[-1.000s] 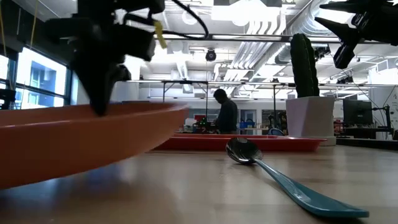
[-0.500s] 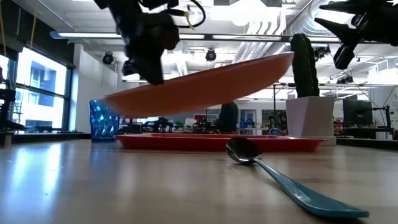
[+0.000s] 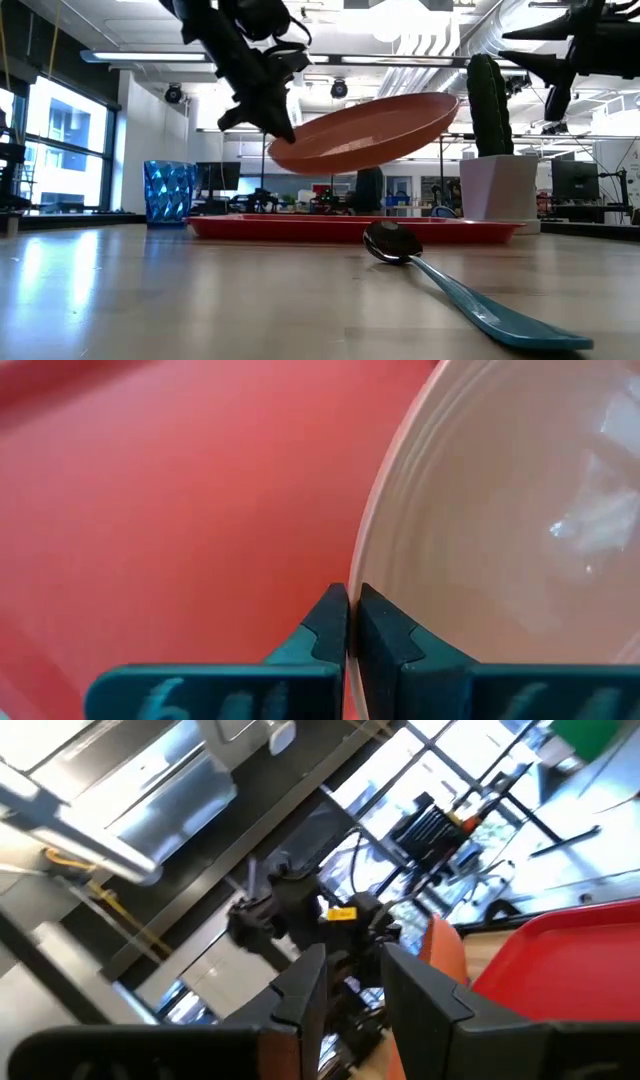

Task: Pick and place plate/cup/fork/spoon on tray
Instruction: Put the orange plate on the center of the red tray

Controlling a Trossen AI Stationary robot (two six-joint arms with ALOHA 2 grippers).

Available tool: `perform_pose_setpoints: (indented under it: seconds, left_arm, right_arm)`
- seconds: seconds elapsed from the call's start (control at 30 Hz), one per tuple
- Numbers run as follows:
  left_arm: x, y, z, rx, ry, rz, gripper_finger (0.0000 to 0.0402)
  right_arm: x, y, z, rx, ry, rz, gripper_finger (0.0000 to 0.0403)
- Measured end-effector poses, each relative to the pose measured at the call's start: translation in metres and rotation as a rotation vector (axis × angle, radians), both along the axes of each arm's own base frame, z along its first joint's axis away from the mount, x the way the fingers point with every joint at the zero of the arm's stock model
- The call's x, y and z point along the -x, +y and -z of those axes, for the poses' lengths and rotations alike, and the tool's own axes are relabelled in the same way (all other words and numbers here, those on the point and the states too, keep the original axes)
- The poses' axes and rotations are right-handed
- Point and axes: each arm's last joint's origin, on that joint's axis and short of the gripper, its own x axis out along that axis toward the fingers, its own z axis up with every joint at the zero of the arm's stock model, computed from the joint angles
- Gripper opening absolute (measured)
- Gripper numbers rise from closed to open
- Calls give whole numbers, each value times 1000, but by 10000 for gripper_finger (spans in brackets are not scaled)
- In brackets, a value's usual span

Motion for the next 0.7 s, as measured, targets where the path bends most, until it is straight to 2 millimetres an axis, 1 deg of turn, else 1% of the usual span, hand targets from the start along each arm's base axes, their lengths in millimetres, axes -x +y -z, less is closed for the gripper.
perform_pose_setpoints:
  seconds: [0.23,0.43,0.6,0.7]
  left_arm:
    - [1,30,-9,-80,-101,-65,2]
    - [13,56,-8,-115,-81,-115,2]
    - [26,79,-9,-103,-90,-188,2]
    - [32,89,-9,-97,-93,-221,2]
  right_arm:
    - [1,-2,0,-22,8,69,91]
    - [1,-2,0,-19,10,70,91]
    - [1,-2,0,-23,8,71,91]
    - [1,-2,1,-22,11,71,91]
